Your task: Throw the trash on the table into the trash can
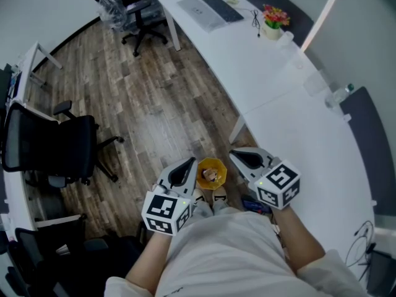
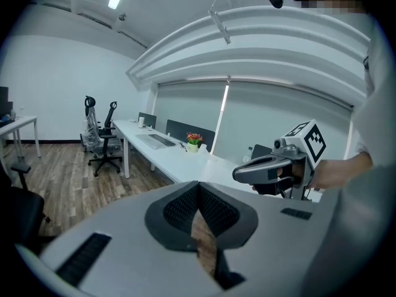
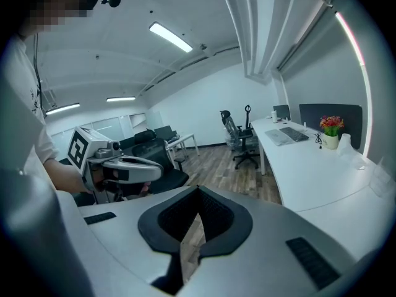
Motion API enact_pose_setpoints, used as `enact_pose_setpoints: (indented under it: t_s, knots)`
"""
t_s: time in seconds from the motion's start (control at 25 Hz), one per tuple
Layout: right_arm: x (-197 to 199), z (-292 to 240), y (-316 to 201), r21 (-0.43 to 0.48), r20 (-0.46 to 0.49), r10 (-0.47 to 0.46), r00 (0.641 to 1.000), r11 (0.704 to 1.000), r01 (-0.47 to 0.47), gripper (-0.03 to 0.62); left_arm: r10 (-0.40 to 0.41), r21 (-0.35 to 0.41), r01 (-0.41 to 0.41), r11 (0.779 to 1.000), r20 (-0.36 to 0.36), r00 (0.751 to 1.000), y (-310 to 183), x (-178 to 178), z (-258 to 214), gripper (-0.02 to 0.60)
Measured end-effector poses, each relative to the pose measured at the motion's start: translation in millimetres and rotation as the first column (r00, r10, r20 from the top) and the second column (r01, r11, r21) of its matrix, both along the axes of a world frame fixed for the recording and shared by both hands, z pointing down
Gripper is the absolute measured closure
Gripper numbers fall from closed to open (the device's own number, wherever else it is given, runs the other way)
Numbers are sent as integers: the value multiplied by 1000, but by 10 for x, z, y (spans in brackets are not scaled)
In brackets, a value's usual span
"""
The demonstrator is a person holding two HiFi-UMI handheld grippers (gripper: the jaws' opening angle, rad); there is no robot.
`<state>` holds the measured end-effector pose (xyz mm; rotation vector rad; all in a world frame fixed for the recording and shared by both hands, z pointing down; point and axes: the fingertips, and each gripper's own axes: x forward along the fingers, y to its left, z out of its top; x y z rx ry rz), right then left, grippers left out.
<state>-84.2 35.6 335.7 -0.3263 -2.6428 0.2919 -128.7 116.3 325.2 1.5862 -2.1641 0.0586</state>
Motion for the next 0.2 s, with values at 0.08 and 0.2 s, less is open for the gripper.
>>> enact_pose_setpoints:
  t_s: [0.08, 0.2]
  knots:
    - [5, -6, -2, -3, 0, -5, 1000, 1000, 5, 563, -5, -2, 5, 1000, -4, 1000, 2, 7, 2, 580]
    - [18, -15, 13, -12, 1, -13, 1000, 1000, 13, 563, -14, -3, 14, 1000, -8, 1000, 14, 15, 2, 580]
